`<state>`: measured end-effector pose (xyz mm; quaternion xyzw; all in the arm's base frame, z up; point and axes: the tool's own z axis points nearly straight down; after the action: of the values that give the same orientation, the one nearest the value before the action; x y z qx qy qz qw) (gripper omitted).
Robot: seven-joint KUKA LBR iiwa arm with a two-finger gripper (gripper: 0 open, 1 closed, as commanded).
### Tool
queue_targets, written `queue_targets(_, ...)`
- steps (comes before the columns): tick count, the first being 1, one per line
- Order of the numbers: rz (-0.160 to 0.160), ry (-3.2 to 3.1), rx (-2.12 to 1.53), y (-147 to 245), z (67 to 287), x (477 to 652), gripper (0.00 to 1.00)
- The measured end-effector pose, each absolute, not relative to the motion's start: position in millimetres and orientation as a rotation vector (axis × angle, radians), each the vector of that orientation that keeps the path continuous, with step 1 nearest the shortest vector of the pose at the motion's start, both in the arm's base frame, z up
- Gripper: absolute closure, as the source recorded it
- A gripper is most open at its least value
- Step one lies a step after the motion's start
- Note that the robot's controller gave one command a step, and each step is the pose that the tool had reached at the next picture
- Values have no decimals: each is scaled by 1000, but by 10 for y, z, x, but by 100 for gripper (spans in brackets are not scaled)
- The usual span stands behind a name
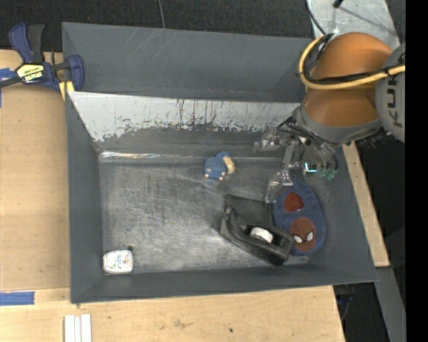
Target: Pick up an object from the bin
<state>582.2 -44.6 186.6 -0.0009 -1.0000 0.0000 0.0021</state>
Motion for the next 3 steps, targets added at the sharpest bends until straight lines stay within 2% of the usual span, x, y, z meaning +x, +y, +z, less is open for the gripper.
queue_targets(1,-1,-3133,-247,-307,752,6044,0)
queue_targets(2,-2,-3129,-312,142,843,6214,0)
queue_targets(3,17,-3090,-553,325,767,6232,0)
